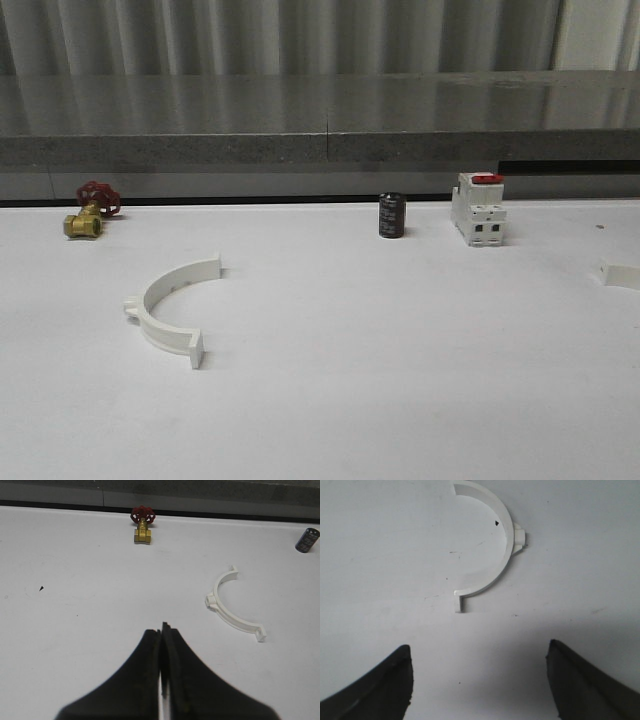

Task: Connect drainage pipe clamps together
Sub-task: 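Reach the right gripper to the second white clamp half and grasp it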

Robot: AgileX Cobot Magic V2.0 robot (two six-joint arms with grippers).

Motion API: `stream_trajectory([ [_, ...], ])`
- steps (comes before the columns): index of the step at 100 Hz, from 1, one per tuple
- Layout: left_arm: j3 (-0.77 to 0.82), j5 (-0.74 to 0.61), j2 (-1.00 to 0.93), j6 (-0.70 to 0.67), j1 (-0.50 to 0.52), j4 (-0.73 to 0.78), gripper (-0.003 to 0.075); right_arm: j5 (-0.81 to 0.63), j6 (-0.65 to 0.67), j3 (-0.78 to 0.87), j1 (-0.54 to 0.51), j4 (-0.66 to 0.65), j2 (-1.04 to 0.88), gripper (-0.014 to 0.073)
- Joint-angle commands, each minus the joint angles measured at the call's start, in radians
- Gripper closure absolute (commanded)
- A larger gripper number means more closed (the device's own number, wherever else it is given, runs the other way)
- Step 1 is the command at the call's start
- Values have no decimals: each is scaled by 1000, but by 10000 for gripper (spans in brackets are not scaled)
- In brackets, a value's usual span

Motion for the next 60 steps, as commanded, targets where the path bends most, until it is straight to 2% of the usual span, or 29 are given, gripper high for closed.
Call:
stream_trajectory([
  [1, -24, -66, 8, 0, 3, -7, 741, -37, 7, -75, -5, 2, 78, 34],
  [16, -24, -66, 8, 0, 3, -7, 741, 0, 7, -180, -23, 3, 244, 34],
  [37, -24, -66, 8, 0, 3, -7, 741, 24, 5, -305, -108, 48, 442, 34],
  [60, -24, -66, 8, 0, 3, -7, 741, 31, -1, -399, -122, 48, 619, 34],
])
